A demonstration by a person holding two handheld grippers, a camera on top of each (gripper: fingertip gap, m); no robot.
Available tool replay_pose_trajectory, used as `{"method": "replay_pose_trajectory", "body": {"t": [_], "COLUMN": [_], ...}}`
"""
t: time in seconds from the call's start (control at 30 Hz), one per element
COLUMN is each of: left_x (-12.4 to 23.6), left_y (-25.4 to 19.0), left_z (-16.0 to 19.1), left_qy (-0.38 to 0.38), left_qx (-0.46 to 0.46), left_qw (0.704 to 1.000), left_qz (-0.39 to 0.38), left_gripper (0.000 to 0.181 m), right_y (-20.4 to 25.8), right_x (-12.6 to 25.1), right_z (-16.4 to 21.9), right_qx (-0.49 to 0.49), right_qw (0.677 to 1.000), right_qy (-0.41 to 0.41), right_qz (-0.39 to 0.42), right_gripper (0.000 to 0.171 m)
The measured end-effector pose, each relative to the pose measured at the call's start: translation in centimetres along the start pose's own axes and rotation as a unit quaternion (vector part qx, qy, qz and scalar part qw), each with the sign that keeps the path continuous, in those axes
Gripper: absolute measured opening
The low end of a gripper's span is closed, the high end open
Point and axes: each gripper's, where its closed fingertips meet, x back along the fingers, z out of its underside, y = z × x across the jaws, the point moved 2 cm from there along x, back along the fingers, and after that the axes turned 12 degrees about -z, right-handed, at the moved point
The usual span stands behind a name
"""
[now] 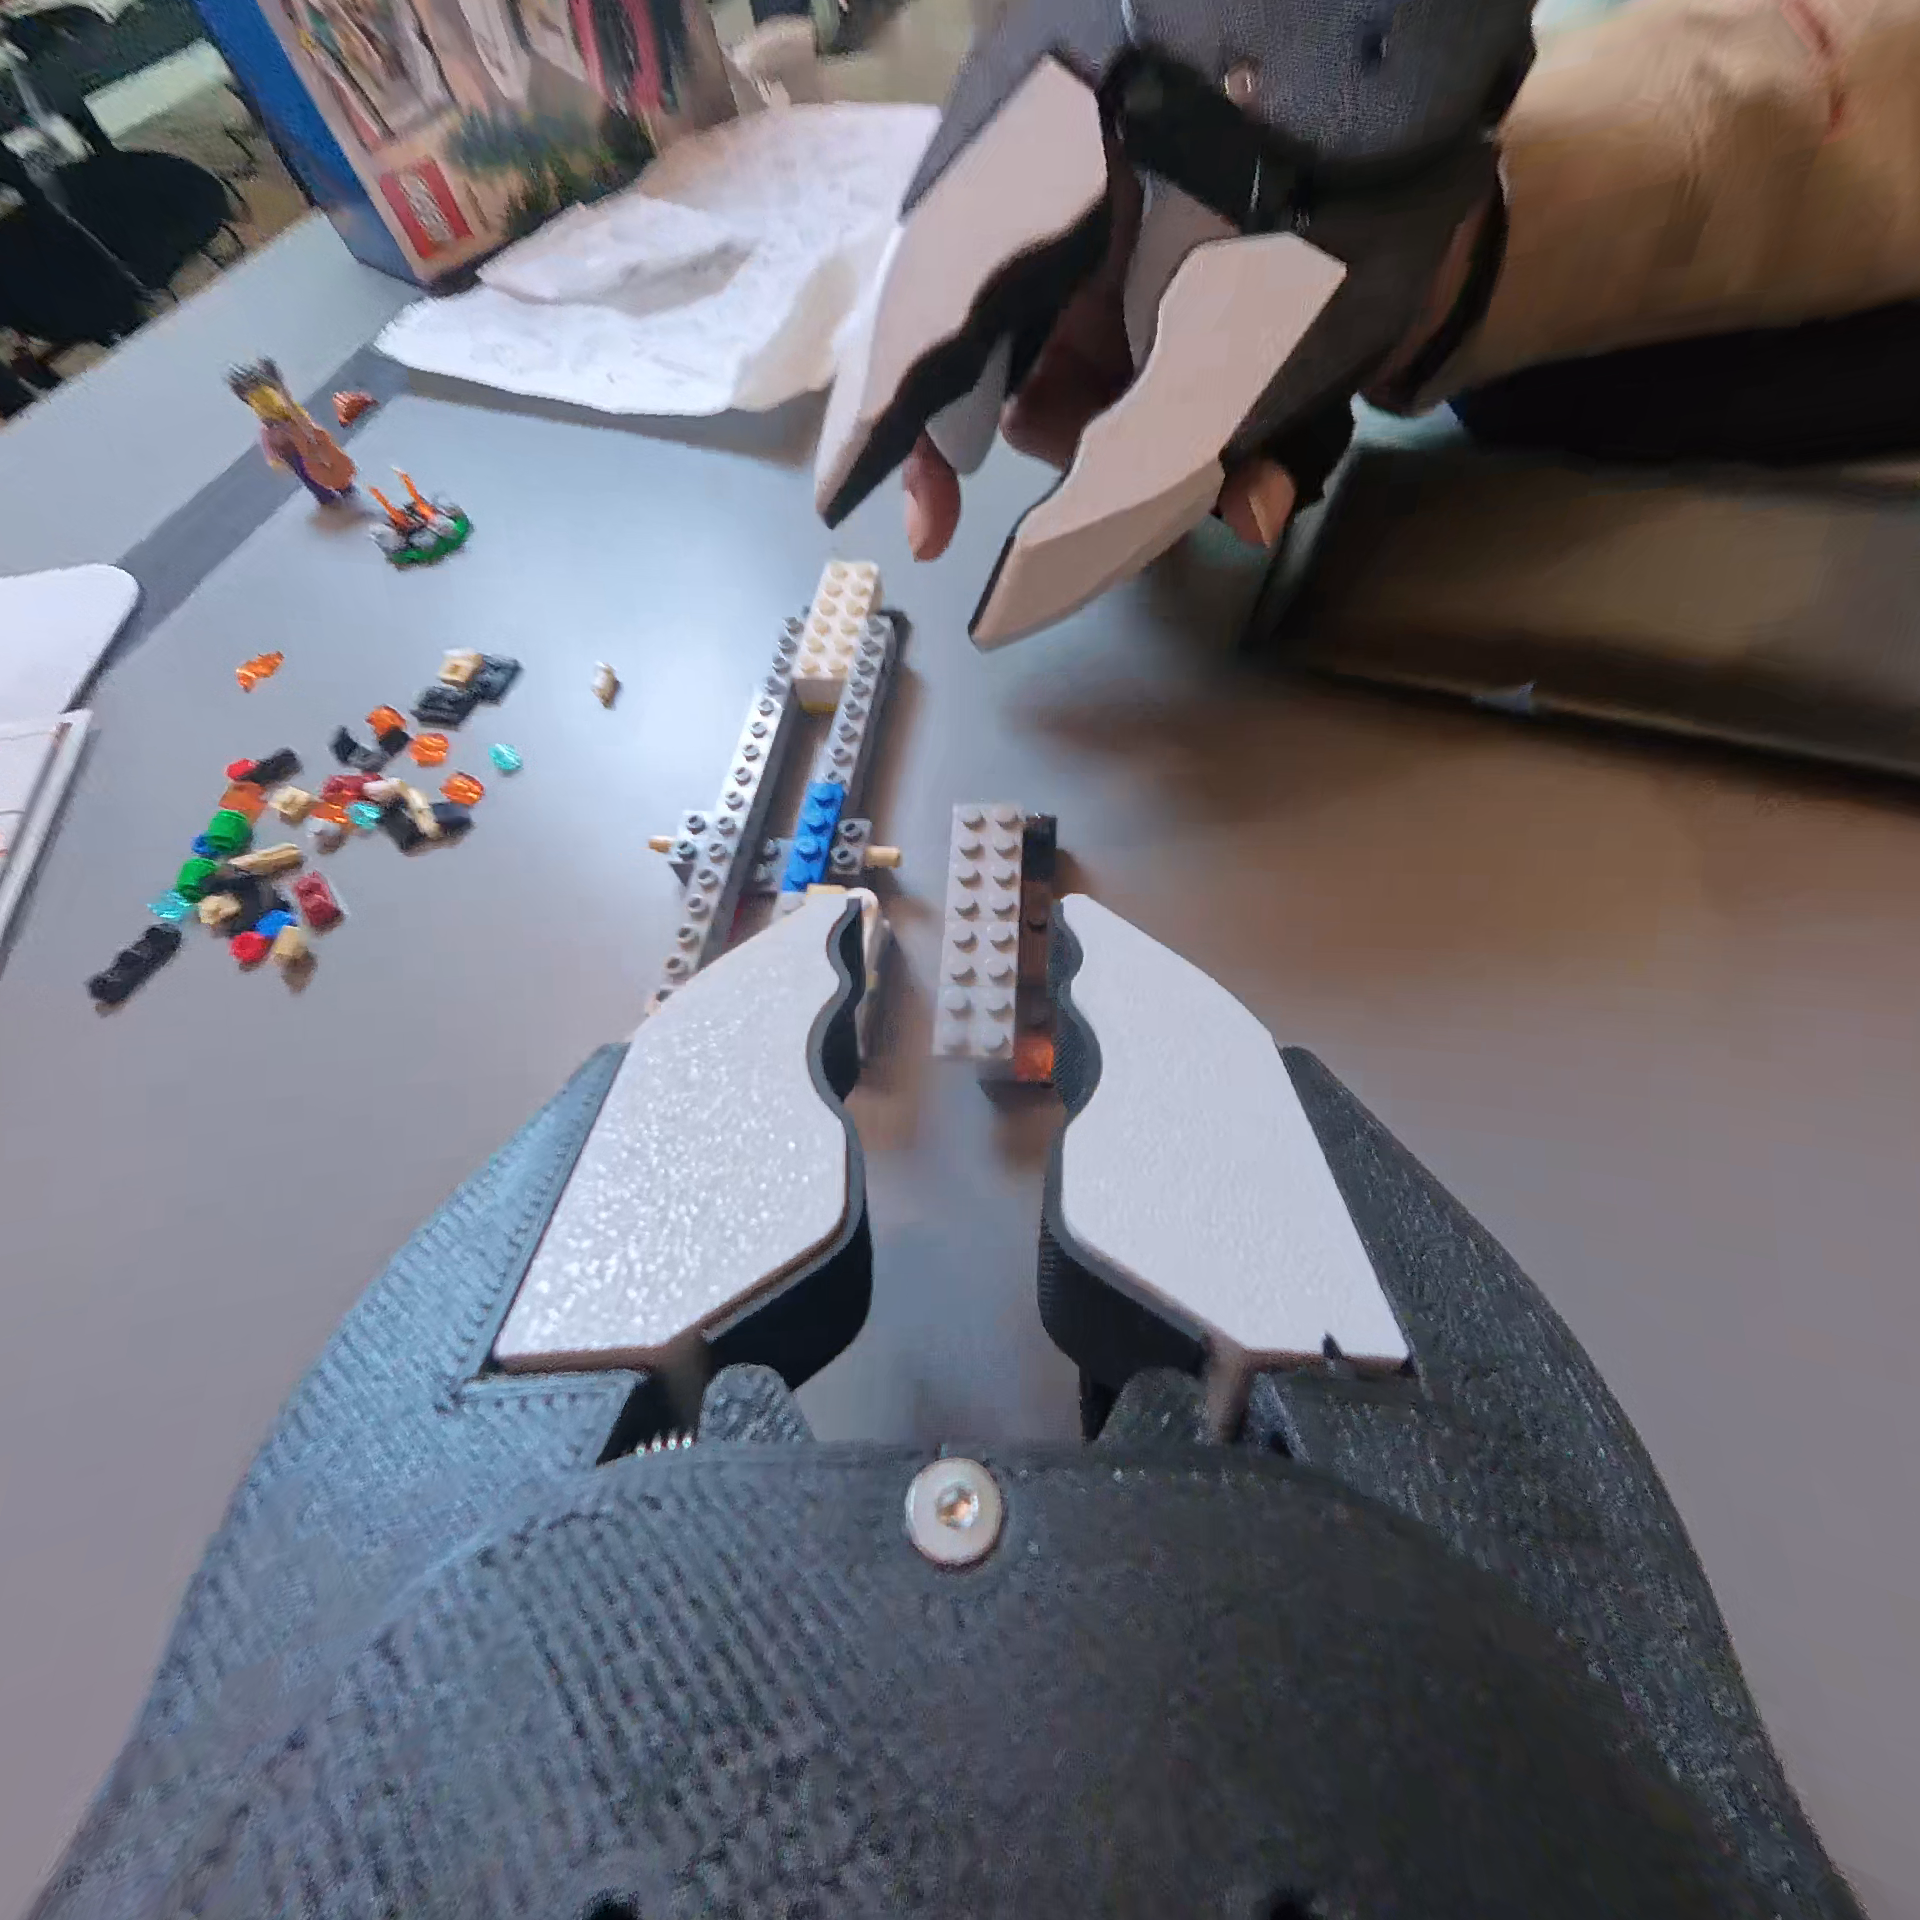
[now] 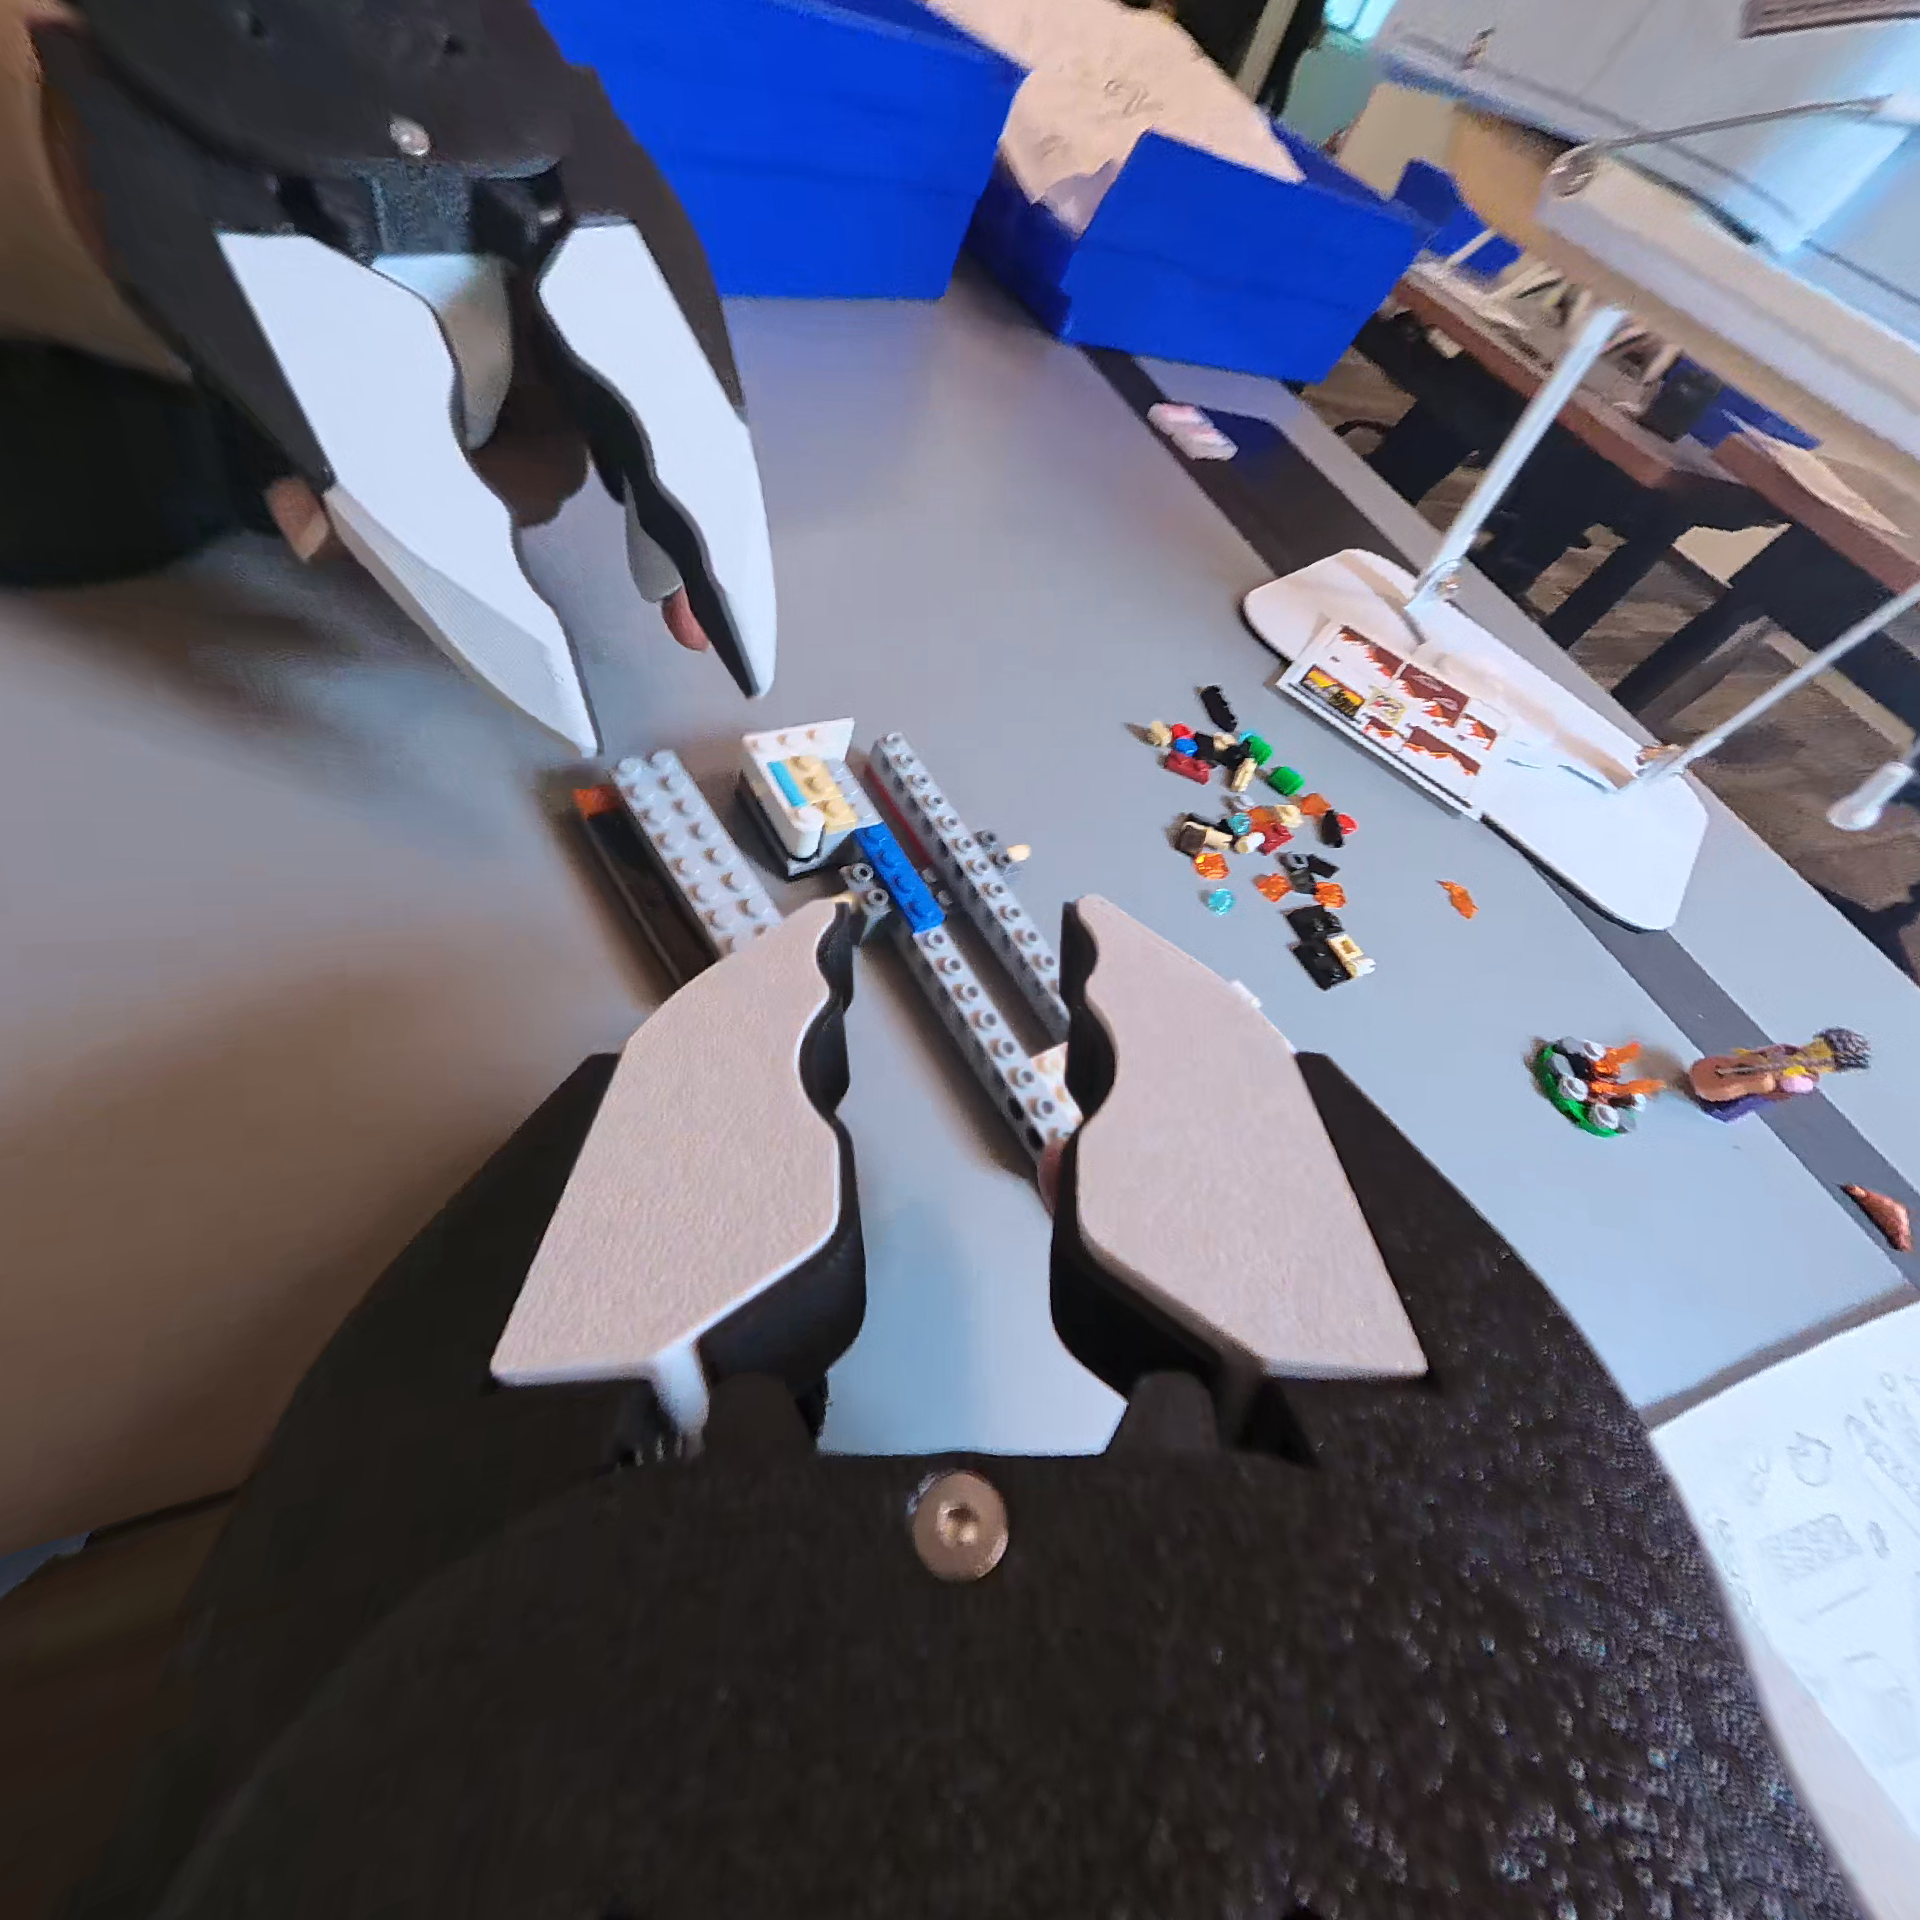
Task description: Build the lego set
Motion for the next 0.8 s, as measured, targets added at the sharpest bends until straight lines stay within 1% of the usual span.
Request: {"method": "replay_pose_trajectory", "body": {"t": [0.13, 0.27, 0.53, 0.6, 0.67, 0.8], "left_x": [1.2, 2.3, 3.9, 4.2, 4.3, 4.2], "left_y": [2.1, 3.8, 5.3, 5.6, 5.9, 6.3], "left_z": [-1.4, -2.6, -3.9, -4.0, -4.0, -3.6], "left_qy": [-0.048, -0.091, -0.140, -0.146, -0.148, -0.145], "left_qx": [0.020, 0.032, 0.034, 0.039, 0.044, 0.040], "left_qw": [0.997, 0.991, 0.979, 0.976, 0.974, 0.973], "left_qz": [-0.049, -0.095, -0.145, -0.154, -0.163, -0.177], "left_gripper": [0.034, 0.034, 0.025, 0.024, 0.022, 0.018], "right_y": [-1.0, -1.6, -3.6, -4.2, -5.4, -9.1], "right_x": [0.5, 0.8, 1.7, 1.7, 1.7, 1.6], "right_z": [-0.6, -0.8, -1.1, -1.2, -1.5, -4.6], "right_qx": [-0.031, -0.036, -0.069, -0.062, -0.029, 0.027], "right_qw": [0.998, 0.996, 0.988, 0.988, 0.988, 0.984], "right_qy": [-0.041, -0.058, -0.098, -0.095, -0.079, -0.069], "right_qz": [0.025, 0.050, 0.095, 0.107, 0.127, 0.165], "right_gripper": [0.038, 0.038, 0.033, 0.033, 0.033, 0.034]}}
